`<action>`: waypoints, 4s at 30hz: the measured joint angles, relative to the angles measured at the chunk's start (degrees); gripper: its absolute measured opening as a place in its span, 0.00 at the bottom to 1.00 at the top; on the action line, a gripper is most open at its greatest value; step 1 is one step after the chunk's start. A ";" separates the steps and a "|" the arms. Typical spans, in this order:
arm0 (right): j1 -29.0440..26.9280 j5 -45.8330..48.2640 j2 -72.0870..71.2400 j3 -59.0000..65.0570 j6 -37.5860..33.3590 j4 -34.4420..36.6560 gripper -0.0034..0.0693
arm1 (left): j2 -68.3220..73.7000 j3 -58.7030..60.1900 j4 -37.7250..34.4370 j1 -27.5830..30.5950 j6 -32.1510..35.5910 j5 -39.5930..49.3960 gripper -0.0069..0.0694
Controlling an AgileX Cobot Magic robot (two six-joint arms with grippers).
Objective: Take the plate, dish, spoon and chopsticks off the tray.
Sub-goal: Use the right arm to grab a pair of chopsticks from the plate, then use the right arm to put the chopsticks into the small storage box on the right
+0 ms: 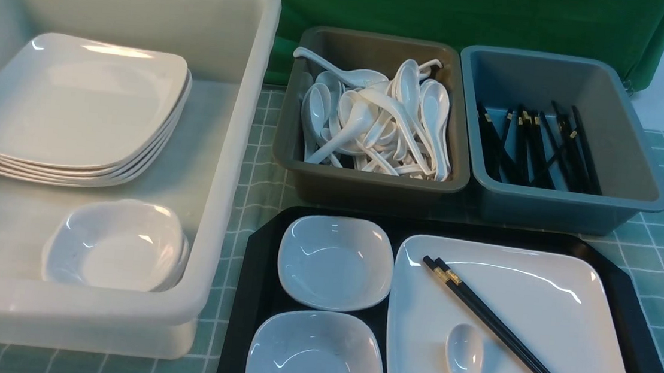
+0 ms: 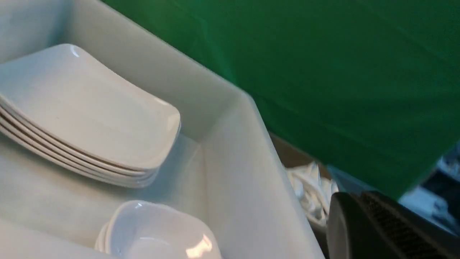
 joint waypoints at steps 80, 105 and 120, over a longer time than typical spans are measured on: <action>14.37 21.86 106.98 -65.09 -26.42 5.48 0.24 | 22.57 -20.87 -2.51 -32.01 27.32 17.84 0.11; 0.43 30.88 107.66 -104.11 -13.08 13.19 0.24 | 22.57 -20.87 -2.67 -32.01 29.35 7.52 0.11; -4.06 31.42 132.38 -130.84 -0.28 13.64 0.48 | 22.57 -20.87 -2.67 -32.01 29.49 9.12 0.11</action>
